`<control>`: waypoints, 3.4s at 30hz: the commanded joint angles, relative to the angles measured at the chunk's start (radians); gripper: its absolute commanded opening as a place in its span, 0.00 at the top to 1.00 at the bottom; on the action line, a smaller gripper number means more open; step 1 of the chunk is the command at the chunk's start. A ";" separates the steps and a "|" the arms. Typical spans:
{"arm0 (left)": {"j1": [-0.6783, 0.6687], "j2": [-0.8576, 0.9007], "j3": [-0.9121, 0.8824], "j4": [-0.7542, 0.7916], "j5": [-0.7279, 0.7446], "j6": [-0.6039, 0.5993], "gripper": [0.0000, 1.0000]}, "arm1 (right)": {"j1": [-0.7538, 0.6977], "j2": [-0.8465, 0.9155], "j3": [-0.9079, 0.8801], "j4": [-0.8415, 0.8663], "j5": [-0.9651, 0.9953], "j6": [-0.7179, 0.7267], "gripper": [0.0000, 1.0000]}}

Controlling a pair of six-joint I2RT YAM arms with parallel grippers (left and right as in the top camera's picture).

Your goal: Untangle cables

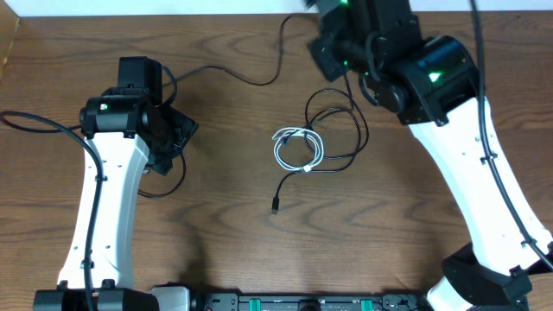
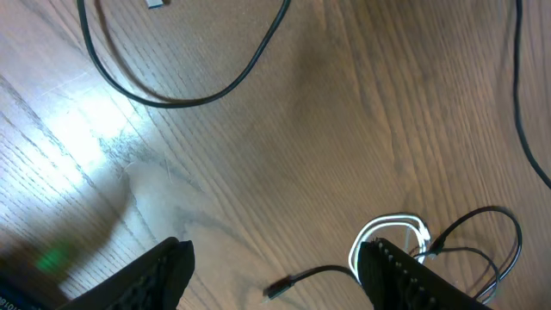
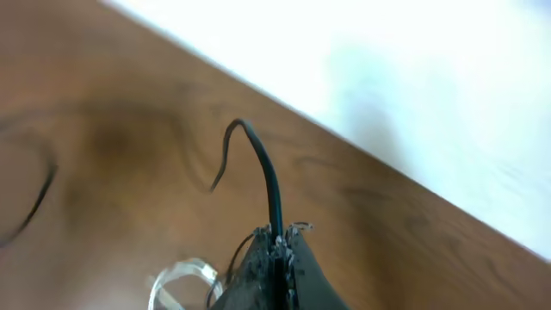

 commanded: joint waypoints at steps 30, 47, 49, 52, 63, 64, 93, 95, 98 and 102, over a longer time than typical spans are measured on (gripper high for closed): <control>0.003 0.006 -0.002 -0.006 -0.012 0.020 0.33 | 0.256 0.016 0.005 -0.082 0.135 -0.589 0.99; -0.039 0.007 -0.002 0.064 0.338 0.408 0.33 | 0.155 -0.122 0.011 0.252 -0.111 0.000 0.99; -0.056 0.008 -0.002 0.087 0.347 0.405 0.33 | 0.130 -0.140 0.011 0.263 -0.314 -0.021 0.99; -0.082 0.008 -0.002 0.109 0.347 0.364 0.33 | 0.104 -0.163 0.011 0.270 -0.310 0.097 0.99; -0.151 0.020 -0.002 0.200 0.348 0.141 0.33 | 0.077 -0.245 0.011 0.425 -0.457 0.361 0.99; -0.162 0.020 -0.002 0.206 0.347 0.124 0.33 | 0.077 -0.248 0.011 0.433 -0.454 0.360 0.99; -0.378 0.104 -0.002 0.349 0.381 -0.023 0.81 | 0.038 -0.255 0.011 0.455 -0.334 0.415 0.99; -0.377 0.104 -0.002 0.349 0.381 0.018 0.88 | 0.007 -0.258 0.011 0.402 -0.252 0.389 0.99; -0.378 0.100 -0.002 0.341 0.381 0.084 0.91 | -0.053 -0.258 0.011 0.299 -0.114 0.359 0.99; -0.378 0.091 -0.002 0.295 0.381 0.098 0.92 | -0.134 -0.258 0.011 0.199 0.074 0.341 0.99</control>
